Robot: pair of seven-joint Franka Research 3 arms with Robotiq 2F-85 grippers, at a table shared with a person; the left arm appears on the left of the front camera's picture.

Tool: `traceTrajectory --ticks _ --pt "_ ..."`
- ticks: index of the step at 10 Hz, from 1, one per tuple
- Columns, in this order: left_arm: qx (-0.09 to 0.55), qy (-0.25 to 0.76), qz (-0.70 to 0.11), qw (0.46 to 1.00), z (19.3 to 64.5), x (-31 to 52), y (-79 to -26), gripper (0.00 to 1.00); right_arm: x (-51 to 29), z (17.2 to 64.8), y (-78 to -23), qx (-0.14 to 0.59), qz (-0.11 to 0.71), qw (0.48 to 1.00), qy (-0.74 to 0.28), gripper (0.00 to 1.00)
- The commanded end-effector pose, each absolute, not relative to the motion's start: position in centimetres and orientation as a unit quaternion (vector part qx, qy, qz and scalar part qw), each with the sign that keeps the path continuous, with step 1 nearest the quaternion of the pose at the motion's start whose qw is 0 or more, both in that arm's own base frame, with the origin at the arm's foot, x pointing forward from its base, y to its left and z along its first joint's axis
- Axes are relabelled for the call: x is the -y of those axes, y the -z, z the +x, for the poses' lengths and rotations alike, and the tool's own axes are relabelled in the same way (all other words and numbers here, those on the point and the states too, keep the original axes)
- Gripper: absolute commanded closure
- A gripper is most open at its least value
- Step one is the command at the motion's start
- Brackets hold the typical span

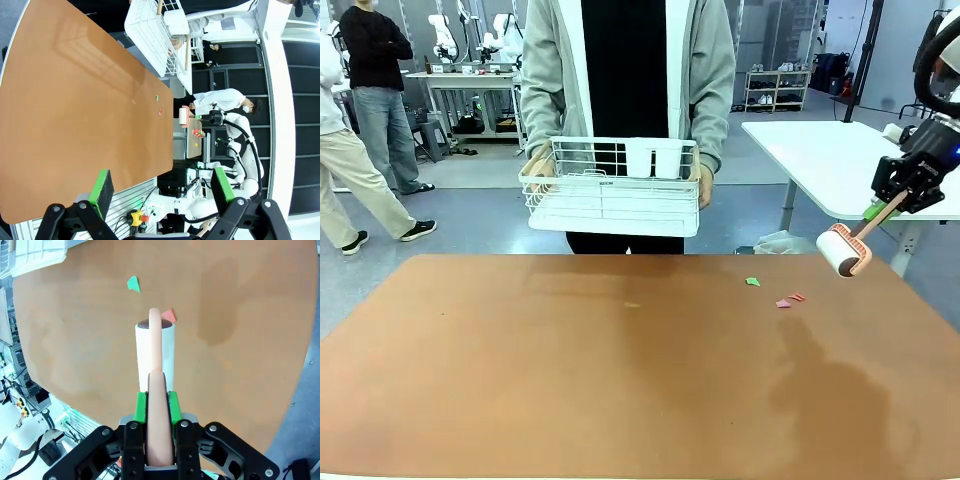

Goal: Clean the table.
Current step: Clean the table with the Lint Roller when the human lifts the Dish drying rack.

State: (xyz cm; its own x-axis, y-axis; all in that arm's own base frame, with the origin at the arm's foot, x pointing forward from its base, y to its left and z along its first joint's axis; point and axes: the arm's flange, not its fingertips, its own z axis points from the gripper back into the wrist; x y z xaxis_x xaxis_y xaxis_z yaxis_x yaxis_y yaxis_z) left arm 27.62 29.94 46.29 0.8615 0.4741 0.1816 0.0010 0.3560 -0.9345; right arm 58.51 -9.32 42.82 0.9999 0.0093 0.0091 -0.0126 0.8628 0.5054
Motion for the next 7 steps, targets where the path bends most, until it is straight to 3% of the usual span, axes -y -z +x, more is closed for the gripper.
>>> traceTrajectory --ticks 1,7 --pt "0.227 -0.141 -0.555 0.788 27.3 -30.0 -46.5 0.00 10.5 60.9 -42.0 -0.004 0.293 0.956 -0.023 0.79" --pt "0.227 -0.141 -0.555 0.788 27.3 -30.0 -46.5 0.00 12.4 63.5 -36.4 0.014 0.306 0.952 -0.014 0.79"
